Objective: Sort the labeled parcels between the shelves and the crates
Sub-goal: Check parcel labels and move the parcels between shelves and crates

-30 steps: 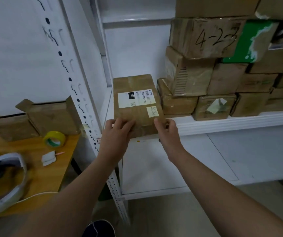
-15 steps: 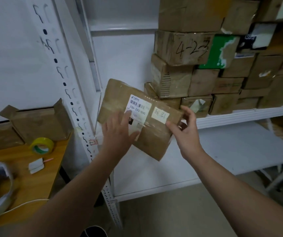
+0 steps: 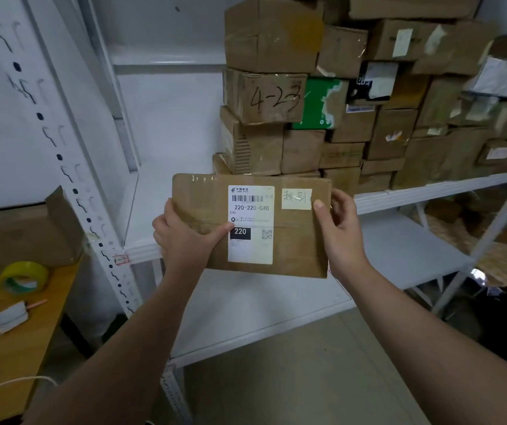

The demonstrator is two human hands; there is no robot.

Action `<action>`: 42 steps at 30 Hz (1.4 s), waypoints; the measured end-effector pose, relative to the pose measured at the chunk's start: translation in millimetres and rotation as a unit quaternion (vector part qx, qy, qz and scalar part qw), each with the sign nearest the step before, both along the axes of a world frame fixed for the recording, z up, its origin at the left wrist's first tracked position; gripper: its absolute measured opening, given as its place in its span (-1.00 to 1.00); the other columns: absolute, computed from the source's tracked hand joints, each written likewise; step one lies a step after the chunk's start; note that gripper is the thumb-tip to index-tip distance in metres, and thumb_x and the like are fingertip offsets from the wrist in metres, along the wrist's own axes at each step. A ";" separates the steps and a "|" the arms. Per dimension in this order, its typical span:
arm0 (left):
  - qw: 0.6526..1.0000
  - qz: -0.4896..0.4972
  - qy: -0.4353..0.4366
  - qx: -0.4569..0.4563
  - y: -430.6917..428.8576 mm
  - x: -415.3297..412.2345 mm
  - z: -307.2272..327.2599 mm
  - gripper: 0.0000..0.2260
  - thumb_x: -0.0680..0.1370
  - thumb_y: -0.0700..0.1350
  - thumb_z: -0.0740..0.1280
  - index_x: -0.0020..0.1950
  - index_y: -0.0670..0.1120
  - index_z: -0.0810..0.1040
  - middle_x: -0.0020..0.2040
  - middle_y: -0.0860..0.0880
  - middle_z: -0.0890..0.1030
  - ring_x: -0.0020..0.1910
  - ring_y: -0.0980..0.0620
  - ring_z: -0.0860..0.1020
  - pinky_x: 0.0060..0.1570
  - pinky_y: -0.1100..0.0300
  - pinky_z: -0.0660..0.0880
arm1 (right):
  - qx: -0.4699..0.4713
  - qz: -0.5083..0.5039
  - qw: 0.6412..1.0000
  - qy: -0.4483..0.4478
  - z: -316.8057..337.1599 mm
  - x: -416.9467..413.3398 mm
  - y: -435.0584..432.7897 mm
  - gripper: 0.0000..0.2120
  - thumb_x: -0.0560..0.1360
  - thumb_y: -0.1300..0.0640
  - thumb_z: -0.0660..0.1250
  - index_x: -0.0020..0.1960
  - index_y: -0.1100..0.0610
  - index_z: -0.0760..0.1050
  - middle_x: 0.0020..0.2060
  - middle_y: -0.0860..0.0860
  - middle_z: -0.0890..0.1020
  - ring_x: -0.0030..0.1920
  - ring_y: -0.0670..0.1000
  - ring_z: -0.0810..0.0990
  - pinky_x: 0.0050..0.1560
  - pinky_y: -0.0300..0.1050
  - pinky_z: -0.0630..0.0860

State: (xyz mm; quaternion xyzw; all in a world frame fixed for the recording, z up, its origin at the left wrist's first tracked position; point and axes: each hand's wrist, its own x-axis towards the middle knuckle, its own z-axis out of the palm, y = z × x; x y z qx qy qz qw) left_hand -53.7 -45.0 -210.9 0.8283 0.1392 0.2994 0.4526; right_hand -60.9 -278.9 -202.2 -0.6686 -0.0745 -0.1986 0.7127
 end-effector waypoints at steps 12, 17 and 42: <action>0.998 -0.020 -0.050 -0.017 -22.1 -13.8 -12.5 -0.06 0.20 0.11 0.60 0.42 -0.14 0.21 0.32 -0.17 0.31 0.29 -0.12 0.29 0.16 0.14 0.20 | -0.077 0.015 0.997 0.003 -23.6 -18.1 -28.8 -0.21 0.32 0.07 0.53 0.33 -0.35 0.14 0.25 -0.14 0.46 0.20 -0.17 0.50 0.15 -0.12 0.53; 0.998 -0.032 -0.056 -0.015 -35.5 -20.0 -15.6 -0.08 0.21 0.09 0.60 0.40 -0.18 0.22 0.30 -0.18 0.32 0.28 -0.11 0.29 0.17 0.17 0.17 | -0.069 -0.008 0.998 0.011 -29.7 -23.3 -42.0 -0.26 0.30 0.07 0.54 0.27 -0.34 0.19 0.20 -0.20 0.47 0.16 -0.26 0.50 0.04 -0.33 0.52; 0.871 -0.478 0.053 -0.101 -399.8 -38.8 -82.8 -0.26 0.41 -0.07 0.51 0.45 0.04 0.14 0.15 0.19 0.44 0.09 0.20 0.47 -0.10 0.52 0.34 | -0.021 -0.380 0.913 0.148 -102.6 -182.0 -356.1 -0.37 0.40 0.10 0.50 0.29 -0.09 0.17 0.20 -0.06 0.49 0.17 -0.10 0.51 0.17 -0.11 0.48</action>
